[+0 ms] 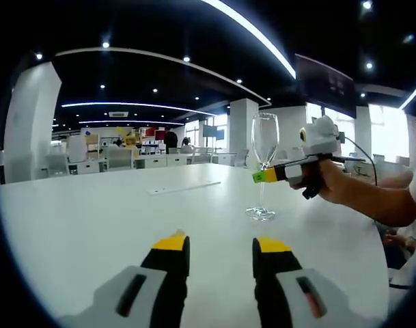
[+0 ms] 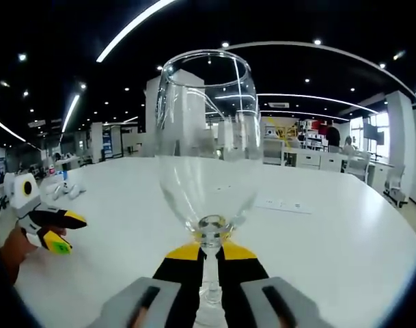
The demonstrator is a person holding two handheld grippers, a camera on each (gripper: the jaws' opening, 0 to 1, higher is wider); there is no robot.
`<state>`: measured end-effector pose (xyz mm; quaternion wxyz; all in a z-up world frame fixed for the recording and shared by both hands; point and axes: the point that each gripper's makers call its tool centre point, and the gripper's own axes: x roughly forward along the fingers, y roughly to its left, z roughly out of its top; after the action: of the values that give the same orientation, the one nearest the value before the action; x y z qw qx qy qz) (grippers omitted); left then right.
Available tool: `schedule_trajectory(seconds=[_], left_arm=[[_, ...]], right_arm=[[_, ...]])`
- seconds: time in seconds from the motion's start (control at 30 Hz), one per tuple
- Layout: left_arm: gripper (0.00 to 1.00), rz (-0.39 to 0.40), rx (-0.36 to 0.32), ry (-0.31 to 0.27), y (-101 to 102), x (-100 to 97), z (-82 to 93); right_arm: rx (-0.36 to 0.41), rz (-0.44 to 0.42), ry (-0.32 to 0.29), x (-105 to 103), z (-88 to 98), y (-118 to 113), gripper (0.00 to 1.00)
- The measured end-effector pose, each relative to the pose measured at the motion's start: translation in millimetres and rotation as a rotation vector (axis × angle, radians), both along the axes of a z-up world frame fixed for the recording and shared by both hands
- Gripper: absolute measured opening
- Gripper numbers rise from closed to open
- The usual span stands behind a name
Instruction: Stand the stemmed glass upright on the table place it in front of you
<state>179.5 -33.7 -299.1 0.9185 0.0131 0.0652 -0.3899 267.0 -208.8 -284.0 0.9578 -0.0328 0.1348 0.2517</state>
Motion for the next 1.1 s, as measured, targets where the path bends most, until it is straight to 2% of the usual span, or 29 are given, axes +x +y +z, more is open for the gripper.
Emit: schedule_trajectory(seconds=[0.6,0.8,1.1], left_arm=[[0.37,0.005,0.004,0.002,0.5,-0.9,-1.3],[0.37,0.005,0.005,0.004,-0.3,-1.5,-1.4],[0.37,0.004,0.002,0.003,-1.2,-2.0,-0.5]], right_arm=[[0.023,-0.009,-0.047,-0.9,4.0,-1.7,0.14],[0.018,-0.014,-0.065,-2.0,6.2,-3.2,0.18],[0.029,-0.016,-0.066,-8.2,-2.3,-4.9,0.24]])
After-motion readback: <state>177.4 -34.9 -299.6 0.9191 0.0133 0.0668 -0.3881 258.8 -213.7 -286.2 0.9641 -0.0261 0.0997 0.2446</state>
